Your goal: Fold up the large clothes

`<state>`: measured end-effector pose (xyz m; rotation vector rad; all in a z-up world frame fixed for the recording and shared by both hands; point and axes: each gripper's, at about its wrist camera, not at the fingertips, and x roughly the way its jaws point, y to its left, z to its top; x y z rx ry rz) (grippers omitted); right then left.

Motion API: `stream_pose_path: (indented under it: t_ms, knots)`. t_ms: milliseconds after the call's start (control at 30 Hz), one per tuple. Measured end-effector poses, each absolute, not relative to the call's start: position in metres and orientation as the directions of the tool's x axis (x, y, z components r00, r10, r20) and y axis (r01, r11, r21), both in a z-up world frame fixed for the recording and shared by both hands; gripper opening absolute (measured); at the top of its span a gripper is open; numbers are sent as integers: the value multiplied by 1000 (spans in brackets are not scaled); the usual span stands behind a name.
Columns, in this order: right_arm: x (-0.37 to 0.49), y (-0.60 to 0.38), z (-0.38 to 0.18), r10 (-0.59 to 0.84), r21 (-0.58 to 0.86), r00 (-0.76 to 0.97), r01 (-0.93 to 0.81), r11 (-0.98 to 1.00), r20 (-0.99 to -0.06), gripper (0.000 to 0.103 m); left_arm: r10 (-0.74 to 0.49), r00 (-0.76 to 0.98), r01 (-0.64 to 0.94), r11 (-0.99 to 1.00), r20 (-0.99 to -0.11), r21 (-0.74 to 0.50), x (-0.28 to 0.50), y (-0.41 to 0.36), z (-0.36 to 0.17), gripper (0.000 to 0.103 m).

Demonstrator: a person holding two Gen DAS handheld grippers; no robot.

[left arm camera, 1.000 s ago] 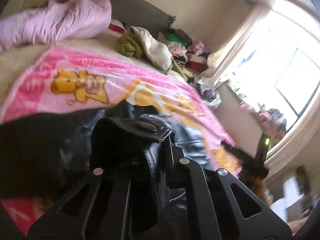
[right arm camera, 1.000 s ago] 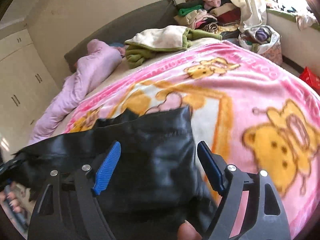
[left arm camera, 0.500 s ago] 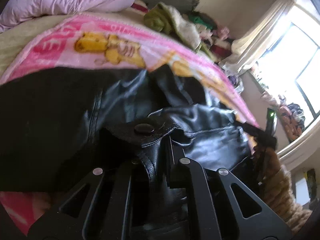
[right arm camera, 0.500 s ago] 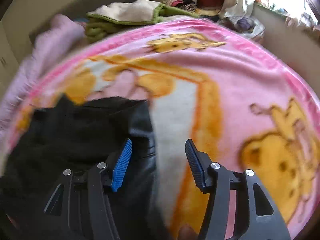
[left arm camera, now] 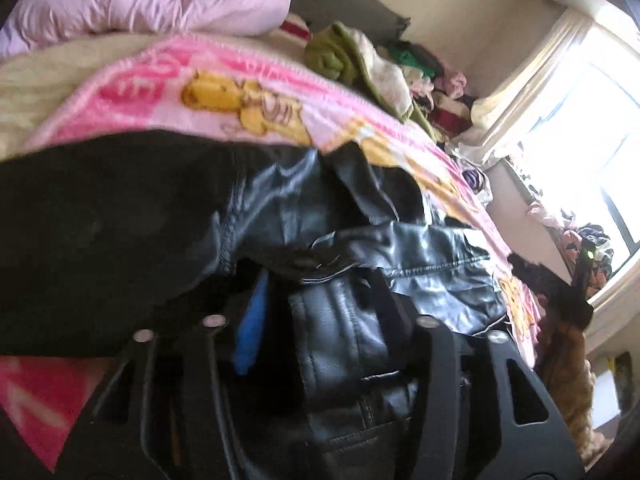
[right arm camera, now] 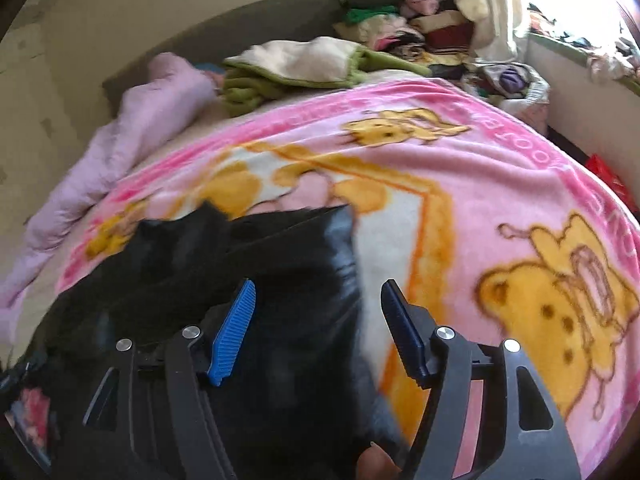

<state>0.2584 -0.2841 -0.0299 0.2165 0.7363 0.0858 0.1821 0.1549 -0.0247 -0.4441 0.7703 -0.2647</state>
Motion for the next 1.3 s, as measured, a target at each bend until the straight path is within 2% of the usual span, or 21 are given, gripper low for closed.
stream_pose_path:
  t_ms: [233,467,733,933,1000,1067,1167,1200,1233,1300]
  knots:
    - [225,-243,-30,202,175,705,-111,978,-680,61,-305,720,75,927,-623,-366,163,142,7,56]
    - [209,-214,-37,263,180,669,-192,965,-696,61,-335,660,149,936,-672,-320,163,111,-3,56]
    - [216,-215,-64,250,200,588,-150,968,-770,61,-372,533,80,916,-760,-392,183,116,-51,56]
    - [217,-212,-75,197,158,567,-117,980,-800,63,-406,554,72,893,-727,-444,177,126,-48,56]
    - [214,-211,-69,208,170,582,-121,978,-786,68,-400,581,72,893,-709,-445,171,130,-41,61]
    - [209,-212,-62,225,189,594,-124,974,-772,70,-391,601,64,893,-697,-446,168,133,-35,72]
    - [202,-209,-52,266,224,607,-146,964,-748,75,-370,626,40,895,-687,-445,162,143,-28,75]
    - [198,-206,-47,275,225,615,-160,961,-739,78,-363,632,34,895,-685,-444,160,146,-25,78]
    - [196,-203,-44,278,224,620,-166,960,-734,84,-355,636,28,898,-685,-439,160,148,-23,91]
    - [190,-196,-36,291,226,630,-183,957,-720,87,-329,650,17,908,-685,-419,155,151,-17,93]
